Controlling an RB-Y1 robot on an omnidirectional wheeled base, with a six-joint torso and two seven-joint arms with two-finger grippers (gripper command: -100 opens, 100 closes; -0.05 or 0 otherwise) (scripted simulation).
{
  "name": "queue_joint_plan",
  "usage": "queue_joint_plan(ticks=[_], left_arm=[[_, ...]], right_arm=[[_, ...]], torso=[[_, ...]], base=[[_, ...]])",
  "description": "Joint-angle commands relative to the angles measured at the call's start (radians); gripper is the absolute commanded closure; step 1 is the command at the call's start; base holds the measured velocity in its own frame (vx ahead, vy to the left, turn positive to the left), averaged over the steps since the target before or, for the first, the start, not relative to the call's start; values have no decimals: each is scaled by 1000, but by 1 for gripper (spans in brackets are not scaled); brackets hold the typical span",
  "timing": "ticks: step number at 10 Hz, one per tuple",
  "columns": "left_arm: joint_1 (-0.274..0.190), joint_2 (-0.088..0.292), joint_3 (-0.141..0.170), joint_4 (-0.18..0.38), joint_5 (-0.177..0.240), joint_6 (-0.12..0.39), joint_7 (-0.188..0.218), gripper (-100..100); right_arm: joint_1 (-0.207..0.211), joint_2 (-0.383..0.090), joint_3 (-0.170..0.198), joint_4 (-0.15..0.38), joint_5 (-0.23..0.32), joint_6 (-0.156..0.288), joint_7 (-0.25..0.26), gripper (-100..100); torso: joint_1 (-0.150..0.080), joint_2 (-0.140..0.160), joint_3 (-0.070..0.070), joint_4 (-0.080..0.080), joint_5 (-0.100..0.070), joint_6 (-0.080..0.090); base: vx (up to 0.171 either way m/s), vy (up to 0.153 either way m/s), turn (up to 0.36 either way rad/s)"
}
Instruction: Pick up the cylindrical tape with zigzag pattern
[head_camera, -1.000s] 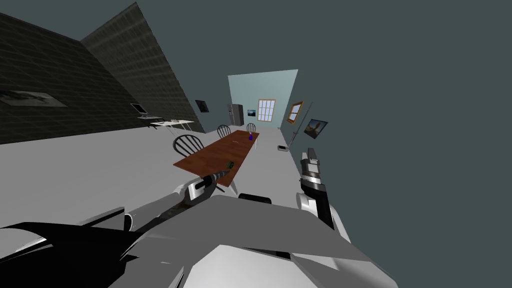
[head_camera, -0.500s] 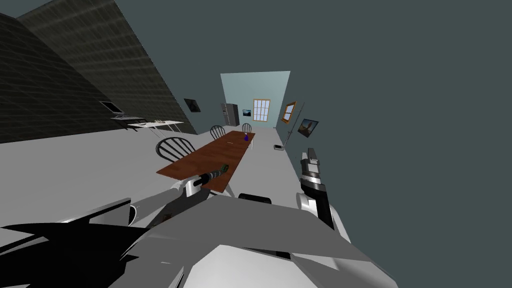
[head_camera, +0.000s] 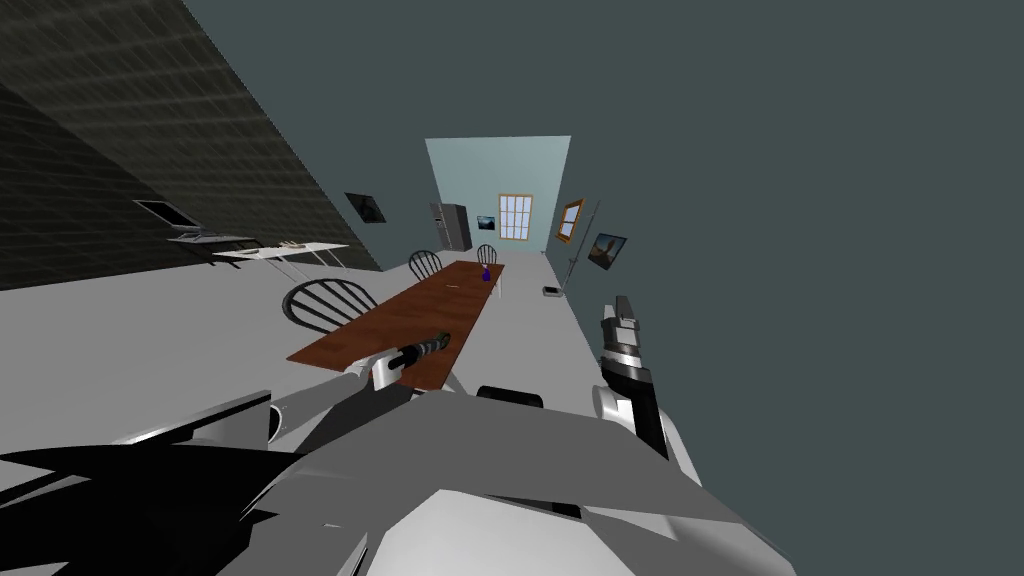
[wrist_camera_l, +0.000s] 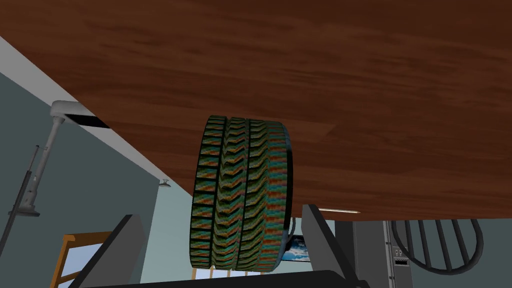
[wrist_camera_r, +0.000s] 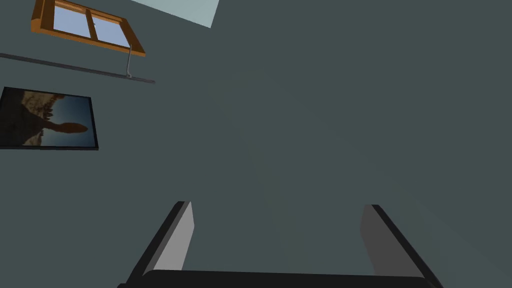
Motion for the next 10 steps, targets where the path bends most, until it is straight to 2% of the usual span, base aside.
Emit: queue_joint_plan(ticks=[1, 3, 4, 5, 6, 7, 10], left_arm=[[-18, -30, 11, 44, -1, 13, 8, -100], [-39, -61, 22, 93, -2, 25, 17, -100], [-39, -61, 22, 93, -2, 25, 17, -100], [-53, -81, 29, 126, -2, 33, 23, -100], [-49, -72, 23, 117, -2, 24, 20, -100], [-51, -74, 24, 120, -2, 25, 22, 100], [-51, -73, 23, 120, -2, 25, 20, 100]], right_arm=[[0, 0, 0, 0, 0, 0, 0, 0], [0, 0, 0, 0, 0, 0, 0, 0], [0, 0, 0, 0, 0, 0, 0, 0], [0, 0, 0, 0, 0, 0, 0, 0], [0, 0, 0, 0, 0, 0, 0, 0], [0, 0, 0, 0, 0, 0, 0, 0], [0, 0, 0, 0, 0, 0, 0, 0]], torso=[[0, 0, 0, 0, 0, 0], [1, 2, 1, 1, 0, -1], [2, 2, 1, 1, 0, 0], [1, 1, 1, 0, 0, -1], [0, 0, 0, 0, 0, 0], [0, -2, -1, 0, 0, -1], [-1, -4, -2, -1, 0, -1]], base=[[-113, 58, -311], [-104, 58, -185], [-76, 45, -104], [-73, 26, -216], [-37, 15, -61], [-6, 4, 15], [0, 0, 0]])
